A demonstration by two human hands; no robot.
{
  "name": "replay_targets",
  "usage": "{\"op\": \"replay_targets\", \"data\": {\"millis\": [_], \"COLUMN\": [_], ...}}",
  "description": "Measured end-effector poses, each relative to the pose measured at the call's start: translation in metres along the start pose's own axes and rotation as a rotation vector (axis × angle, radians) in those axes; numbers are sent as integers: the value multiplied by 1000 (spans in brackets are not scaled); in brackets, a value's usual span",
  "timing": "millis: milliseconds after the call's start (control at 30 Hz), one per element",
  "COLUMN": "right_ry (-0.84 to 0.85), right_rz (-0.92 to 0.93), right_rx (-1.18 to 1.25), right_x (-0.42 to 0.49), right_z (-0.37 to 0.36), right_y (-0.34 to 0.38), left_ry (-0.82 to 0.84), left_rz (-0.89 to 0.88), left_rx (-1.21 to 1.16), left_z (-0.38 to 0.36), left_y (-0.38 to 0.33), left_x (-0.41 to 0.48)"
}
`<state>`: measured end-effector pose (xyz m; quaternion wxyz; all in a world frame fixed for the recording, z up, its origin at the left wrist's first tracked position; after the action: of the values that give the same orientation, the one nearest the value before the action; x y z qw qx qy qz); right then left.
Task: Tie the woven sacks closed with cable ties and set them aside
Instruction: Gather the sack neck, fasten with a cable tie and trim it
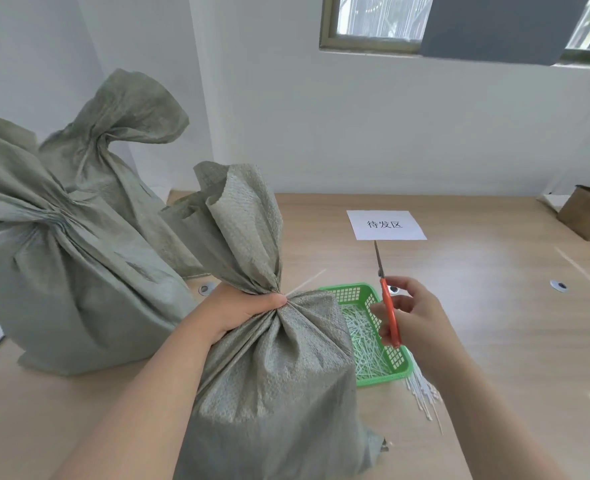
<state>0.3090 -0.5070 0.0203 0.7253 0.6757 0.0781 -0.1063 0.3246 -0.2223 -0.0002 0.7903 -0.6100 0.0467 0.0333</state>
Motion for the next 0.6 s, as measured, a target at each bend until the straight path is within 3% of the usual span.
{"op": "replay_targets", "data": {"millis": [300, 600], "right_ry": [430, 451], "right_rz": [-238, -300], "right_rx": [-38, -63], "right_x": [-48, -48], "right_z": [-53, -67], "right_y": [37, 31], "left_ry": [-22, -16], "left_rz": [-34, -1], "left_rx": [37, 10], "left_z": [3, 3], "left_y": [2, 2], "left_x": [5, 2]}}
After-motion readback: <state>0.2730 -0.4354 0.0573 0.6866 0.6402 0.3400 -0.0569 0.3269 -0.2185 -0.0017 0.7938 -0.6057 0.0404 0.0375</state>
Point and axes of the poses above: each hand's wrist, its own x-axis towards the middle knuckle, its own z-axis out of the back of the hand, y = z × x, the point moved 3 cm from there along x, towards the middle knuckle, and after that the axes turned 3 degrees about -z, right-handed, at the moved point
